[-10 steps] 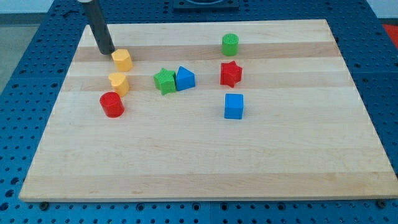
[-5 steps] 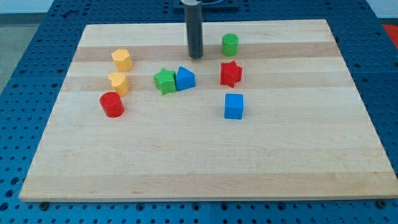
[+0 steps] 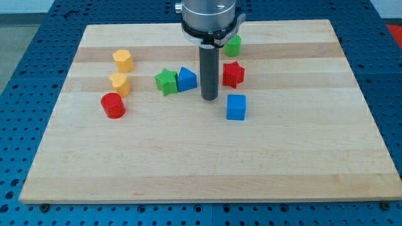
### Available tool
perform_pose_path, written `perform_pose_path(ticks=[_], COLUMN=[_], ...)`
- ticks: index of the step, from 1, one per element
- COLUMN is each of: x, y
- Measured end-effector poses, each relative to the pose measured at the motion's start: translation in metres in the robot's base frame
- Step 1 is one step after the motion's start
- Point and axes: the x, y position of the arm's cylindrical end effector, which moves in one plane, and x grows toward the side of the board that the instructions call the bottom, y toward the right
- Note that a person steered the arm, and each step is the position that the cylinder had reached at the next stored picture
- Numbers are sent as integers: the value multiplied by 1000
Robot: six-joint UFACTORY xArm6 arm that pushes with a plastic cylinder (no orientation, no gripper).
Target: Push blue triangle slightly up
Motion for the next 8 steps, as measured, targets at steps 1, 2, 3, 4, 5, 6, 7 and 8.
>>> perform_pose_path(ticks=[1, 2, 3, 4, 5, 6, 7, 8], x=[-3, -3, -3, -4, -7, -6, -7, -13], y=[-9, -25, -35, -36, -37, -43, -43, -43])
